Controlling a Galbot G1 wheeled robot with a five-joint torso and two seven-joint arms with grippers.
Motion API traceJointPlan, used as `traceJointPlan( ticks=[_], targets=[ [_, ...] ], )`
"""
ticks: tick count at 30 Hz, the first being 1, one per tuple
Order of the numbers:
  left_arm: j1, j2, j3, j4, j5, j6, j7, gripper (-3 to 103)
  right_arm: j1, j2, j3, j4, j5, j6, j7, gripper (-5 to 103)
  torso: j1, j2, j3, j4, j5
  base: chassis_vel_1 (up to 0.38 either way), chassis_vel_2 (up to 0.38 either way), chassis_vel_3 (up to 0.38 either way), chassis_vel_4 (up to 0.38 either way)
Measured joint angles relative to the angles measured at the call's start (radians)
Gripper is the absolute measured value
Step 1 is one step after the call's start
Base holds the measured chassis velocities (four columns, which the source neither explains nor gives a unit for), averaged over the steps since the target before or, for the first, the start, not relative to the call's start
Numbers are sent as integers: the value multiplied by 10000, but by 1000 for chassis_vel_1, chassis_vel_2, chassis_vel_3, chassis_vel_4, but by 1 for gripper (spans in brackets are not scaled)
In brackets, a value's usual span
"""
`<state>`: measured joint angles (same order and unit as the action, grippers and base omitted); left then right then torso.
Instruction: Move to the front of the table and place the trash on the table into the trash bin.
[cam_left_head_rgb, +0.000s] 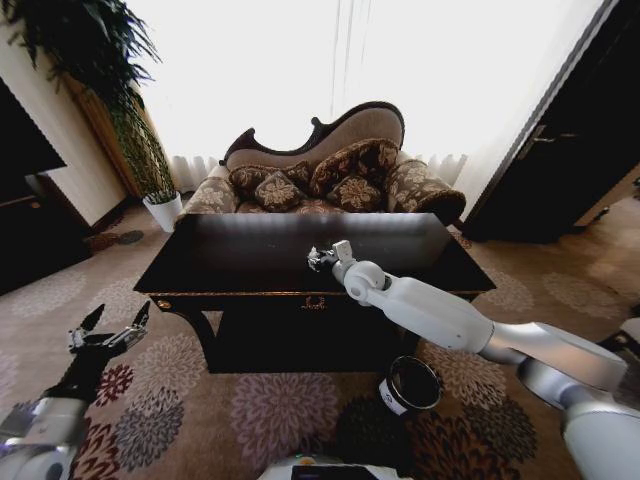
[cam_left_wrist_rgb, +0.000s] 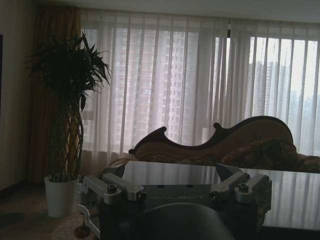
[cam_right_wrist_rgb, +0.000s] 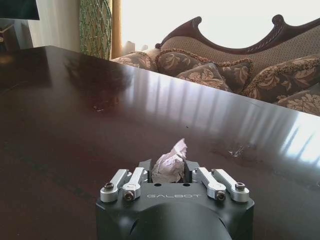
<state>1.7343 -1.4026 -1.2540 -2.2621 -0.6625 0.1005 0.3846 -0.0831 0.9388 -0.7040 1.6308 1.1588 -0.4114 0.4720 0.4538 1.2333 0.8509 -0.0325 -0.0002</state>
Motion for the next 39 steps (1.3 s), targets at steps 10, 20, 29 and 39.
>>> traceJointPlan(
  ticks=[10,20,29,39],
  targets=[
    [49,-41,14,-87,49,-44,2,100,-440,-472,652,772,176,135,-14,1,0,0,0,1,0,0,0,0,0],
    [-163,-84,354,-131,111,-59,9,100,-3620,-2341,3936,3172,733,176,-201,1,0,0,-1,-5,5,0,0,0,0],
    [-458,-10,750,-33,150,-97,9,100,-9668,-2905,9938,6279,566,267,-296,1,-1,0,-2,-2,1,0,0,0,0],
    [-569,119,789,9,-43,-112,8,100,-13536,-1927,13326,7805,-349,566,-1008,1,-1,0,-2,0,0,0,0,0,0]
  ],
)
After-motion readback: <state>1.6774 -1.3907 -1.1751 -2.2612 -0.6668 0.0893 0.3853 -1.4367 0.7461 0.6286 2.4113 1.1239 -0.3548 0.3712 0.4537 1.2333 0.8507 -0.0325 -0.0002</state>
